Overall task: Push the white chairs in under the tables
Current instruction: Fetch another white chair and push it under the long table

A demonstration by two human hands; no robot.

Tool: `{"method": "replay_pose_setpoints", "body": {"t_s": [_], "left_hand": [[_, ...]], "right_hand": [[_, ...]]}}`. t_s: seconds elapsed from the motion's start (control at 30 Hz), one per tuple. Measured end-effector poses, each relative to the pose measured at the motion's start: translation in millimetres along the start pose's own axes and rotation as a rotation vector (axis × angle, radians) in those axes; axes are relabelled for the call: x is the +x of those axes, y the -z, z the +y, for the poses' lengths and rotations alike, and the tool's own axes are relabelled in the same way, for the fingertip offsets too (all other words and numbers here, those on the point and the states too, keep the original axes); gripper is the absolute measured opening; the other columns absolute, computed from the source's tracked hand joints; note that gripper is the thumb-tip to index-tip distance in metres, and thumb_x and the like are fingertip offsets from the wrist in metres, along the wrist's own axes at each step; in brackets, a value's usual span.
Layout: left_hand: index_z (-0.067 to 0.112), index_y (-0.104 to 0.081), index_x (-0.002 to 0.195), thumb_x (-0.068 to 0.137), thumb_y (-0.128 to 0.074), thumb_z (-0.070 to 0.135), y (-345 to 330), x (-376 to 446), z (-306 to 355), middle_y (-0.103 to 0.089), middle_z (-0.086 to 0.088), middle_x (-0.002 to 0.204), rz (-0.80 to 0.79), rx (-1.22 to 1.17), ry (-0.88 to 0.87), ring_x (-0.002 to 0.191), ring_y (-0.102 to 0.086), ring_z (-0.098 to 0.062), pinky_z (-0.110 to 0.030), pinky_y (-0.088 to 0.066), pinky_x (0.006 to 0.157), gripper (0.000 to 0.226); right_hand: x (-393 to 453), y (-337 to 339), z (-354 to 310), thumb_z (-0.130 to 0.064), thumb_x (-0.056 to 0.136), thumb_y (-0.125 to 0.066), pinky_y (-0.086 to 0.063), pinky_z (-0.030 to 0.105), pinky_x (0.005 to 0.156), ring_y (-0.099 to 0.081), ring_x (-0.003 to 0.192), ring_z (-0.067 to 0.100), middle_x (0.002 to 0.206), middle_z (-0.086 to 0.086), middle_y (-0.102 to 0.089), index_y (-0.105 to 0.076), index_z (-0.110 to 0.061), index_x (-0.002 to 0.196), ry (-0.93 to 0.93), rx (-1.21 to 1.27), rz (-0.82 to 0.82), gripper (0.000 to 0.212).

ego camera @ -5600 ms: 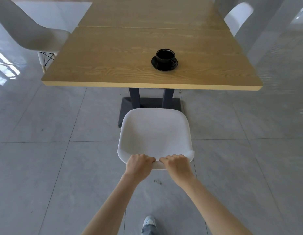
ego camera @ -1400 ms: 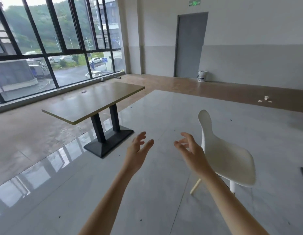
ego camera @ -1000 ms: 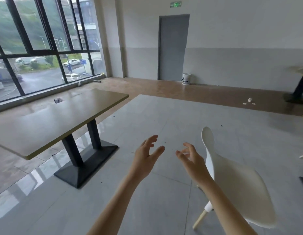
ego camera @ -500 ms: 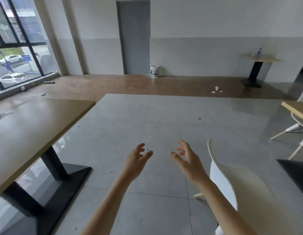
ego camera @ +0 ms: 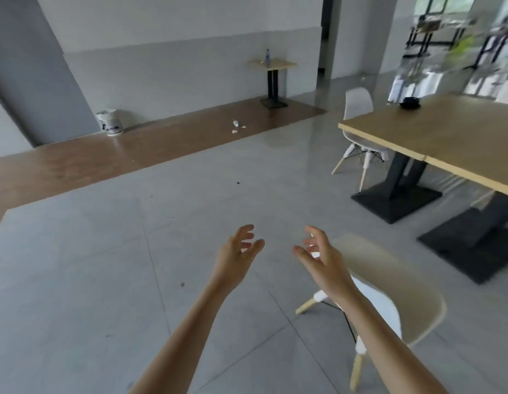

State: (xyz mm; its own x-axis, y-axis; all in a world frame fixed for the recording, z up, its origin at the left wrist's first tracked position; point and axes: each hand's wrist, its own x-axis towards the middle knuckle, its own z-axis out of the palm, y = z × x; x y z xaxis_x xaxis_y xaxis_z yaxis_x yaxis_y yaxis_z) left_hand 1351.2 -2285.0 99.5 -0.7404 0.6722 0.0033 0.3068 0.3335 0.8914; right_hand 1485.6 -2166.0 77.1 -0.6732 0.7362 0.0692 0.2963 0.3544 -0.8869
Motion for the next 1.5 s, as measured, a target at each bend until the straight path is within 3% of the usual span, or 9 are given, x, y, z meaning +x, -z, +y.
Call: {"method": "replay_pose_setpoints", "body": {"t_s": [0.3,0.5,0.73,0.83,0.93,1.03,1.27,1.37,1.5], "left_hand": [[0.018,-0.050,0.128,0.088,-0.060,0.025,-72,97,-2,-0.060,-0.006,0.126,-0.388,0.049,-0.123,0.112,-0.058,-0.019,-0.034,-0.047,0.094,0.042],[0.020,-0.048,0.131,0.088,-0.060,0.025,-118,145,7,-0.058,-0.005,0.128,-0.632,0.165,-0.256,0.116,-0.055,-0.019,-0.024,-0.039,0.091,0.046],[0.024,-0.044,0.135,0.084,-0.050,0.004,-151,180,-2,-0.048,-0.002,0.141,-0.917,0.313,-0.257,0.128,-0.044,-0.018,-0.021,-0.036,0.092,0.055],[0.023,-0.042,0.137,0.083,-0.045,0.001,-163,187,-8,-0.043,-0.003,0.145,-1.024,0.376,-0.295,0.128,-0.044,-0.020,-0.024,-0.041,0.096,0.058],[0.020,-0.041,0.138,0.084,-0.045,0.000,-177,192,-18,-0.040,-0.003,0.147,-1.126,0.444,-0.347,0.128,-0.043,-0.019,-0.014,-0.047,0.086,0.057],[0.022,-0.043,0.136,0.083,-0.052,0.010,-189,197,-35,-0.044,-0.001,0.146,-1.140,0.696,-0.514,0.135,-0.038,-0.019,-0.030,-0.034,0.111,0.055],[0.022,-0.045,0.132,0.089,-0.051,0.018,-207,193,-62,-0.051,0.002,0.137,-1.076,0.927,-0.802,0.134,-0.037,-0.019,-0.046,-0.012,0.119,0.044],[0.019,-0.049,0.127,0.090,-0.048,0.015,-221,193,-70,-0.057,-0.001,0.130,-1.058,0.983,-0.890,0.128,-0.044,-0.022,-0.043,-0.017,0.116,0.038],[0.020,-0.058,0.113,0.089,-0.045,0.014,-239,197,-78,-0.067,-0.004,0.116,-1.006,1.038,-0.964,0.114,-0.055,-0.027,-0.040,-0.028,0.108,0.027]], "right_hand": [[45,15,49,-0.031,0.088,-0.057,-0.042,0.039,0.098,-0.053,0.111,0.020,0.116,0.002,-0.054,-0.035,-0.023,0.133,-0.266,0.000,0.196,0.050],[67,29,72,-0.027,0.090,-0.054,-0.045,0.039,0.096,-0.057,0.109,0.020,0.115,0.003,-0.058,-0.036,-0.021,0.132,-0.390,-0.048,0.364,0.046],[66,26,94,-0.016,0.090,-0.051,-0.046,0.043,0.094,-0.059,0.106,0.026,0.104,-0.001,-0.058,-0.036,-0.019,0.133,-0.531,-0.123,0.439,0.046],[63,18,100,-0.012,0.088,-0.046,-0.044,0.036,0.093,-0.057,0.111,0.026,0.118,0.004,-0.062,-0.033,-0.020,0.136,-0.613,-0.166,0.397,0.050],[60,9,107,-0.005,0.084,-0.046,-0.041,0.031,0.091,-0.052,0.117,0.026,0.131,0.007,-0.055,-0.035,-0.017,0.137,-0.661,-0.230,0.372,0.055],[60,-1,118,-0.004,0.081,-0.050,-0.038,0.032,0.093,-0.047,0.120,0.026,0.135,0.007,-0.052,-0.037,-0.014,0.136,-0.674,-0.360,0.333,0.057],[74,-32,140,-0.009,0.084,-0.050,-0.024,0.035,0.109,-0.042,0.126,0.024,0.135,0.002,-0.051,-0.041,-0.016,0.132,-0.719,-0.670,0.221,0.049],[82,-37,151,-0.010,0.088,-0.047,-0.020,0.039,0.112,-0.045,0.125,0.023,0.132,0.002,-0.055,-0.044,-0.018,0.131,-0.734,-0.755,0.231,0.043],[89,-37,162,-0.008,0.087,-0.047,-0.032,0.032,0.095,-0.055,0.110,0.025,0.118,0.000,-0.065,-0.053,-0.022,0.122,-0.714,-0.830,0.270,0.037]]}}
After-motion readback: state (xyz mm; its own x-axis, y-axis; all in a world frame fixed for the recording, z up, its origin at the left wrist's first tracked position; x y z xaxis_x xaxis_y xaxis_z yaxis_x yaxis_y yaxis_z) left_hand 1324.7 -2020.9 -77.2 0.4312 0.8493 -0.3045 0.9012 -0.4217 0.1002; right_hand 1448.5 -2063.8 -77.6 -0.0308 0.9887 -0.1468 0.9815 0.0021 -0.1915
